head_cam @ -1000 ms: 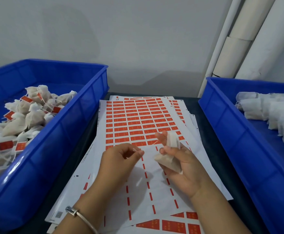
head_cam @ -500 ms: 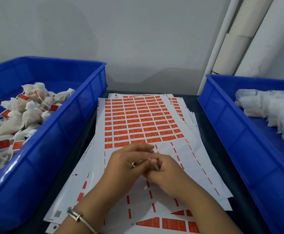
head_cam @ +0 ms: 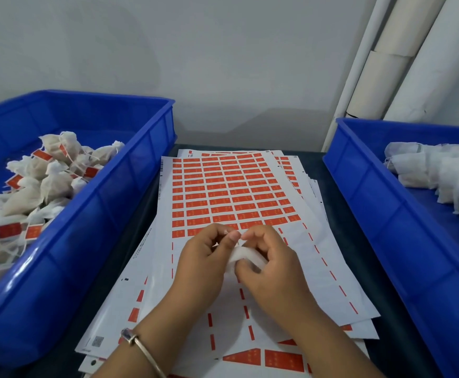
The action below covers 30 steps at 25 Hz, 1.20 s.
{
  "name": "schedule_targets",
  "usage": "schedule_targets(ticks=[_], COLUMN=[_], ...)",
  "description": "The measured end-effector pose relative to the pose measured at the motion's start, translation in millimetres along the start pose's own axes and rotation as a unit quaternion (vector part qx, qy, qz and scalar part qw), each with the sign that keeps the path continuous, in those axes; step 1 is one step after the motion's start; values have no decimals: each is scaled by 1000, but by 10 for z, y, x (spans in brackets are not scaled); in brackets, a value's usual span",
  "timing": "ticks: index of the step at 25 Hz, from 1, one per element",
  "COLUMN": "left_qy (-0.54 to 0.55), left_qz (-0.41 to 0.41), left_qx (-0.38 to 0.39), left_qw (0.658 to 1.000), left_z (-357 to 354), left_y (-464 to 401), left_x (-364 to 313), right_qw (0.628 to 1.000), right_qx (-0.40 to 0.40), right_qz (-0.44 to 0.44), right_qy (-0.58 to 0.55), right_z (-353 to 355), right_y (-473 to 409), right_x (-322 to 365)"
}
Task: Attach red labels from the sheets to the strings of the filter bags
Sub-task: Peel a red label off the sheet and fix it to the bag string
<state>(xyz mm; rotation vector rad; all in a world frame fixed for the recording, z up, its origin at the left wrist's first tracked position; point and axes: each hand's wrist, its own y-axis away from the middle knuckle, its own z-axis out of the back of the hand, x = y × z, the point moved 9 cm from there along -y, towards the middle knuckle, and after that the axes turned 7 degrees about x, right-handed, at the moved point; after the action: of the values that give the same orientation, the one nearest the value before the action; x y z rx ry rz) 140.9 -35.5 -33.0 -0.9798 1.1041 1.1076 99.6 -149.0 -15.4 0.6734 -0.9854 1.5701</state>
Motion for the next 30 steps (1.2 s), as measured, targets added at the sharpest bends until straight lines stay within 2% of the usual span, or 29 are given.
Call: schedule_targets(ticks=[3,5,7,10,13,16,20,22,24,26,28,30], left_qy=[50,75,87,96,100,70,65,77,73,56,4,-44], left_qz=[26,49,66,60,36,27,29,35,35,12,-28,-58], left_qx=[-33,-51,-62,-74,-40,11,-37,-56,-47,-29,-19,-8], left_qw=[998,995,992,991,994,997,997,995,996,998,999,997], left_z=[-10,-15,-13,18,-7,-58,70,117,102,68,50,24], left_y=[27,36,32,48,49,28,-11,-21,-26,-19,3,32], left_x=[80,145,187,159,83,44,105,147,145,70,-30,-92], right_qw=[978,955,942,953,984,990,986,954,885,814,795,806], right_qx=[-95,-130,-139,-107,-66,-63,13,54,103,127,129,107], right_qz=[97,145,161,125,28,-35,-161,-242,-256,-246,-246,-249], right_qy=[159,226,259,252,164,124,-31,-171,-375,-510,-540,-526], right_z=[87,107,104,70,84,161,37,-100,-248,-299,-308,-289], right_y=[45,79,91,39,-31,-48,-69,-21,3,13,13,-1], right_x=[197,285,335,293,82,-96,-304,-423,-401,-331,-337,-388])
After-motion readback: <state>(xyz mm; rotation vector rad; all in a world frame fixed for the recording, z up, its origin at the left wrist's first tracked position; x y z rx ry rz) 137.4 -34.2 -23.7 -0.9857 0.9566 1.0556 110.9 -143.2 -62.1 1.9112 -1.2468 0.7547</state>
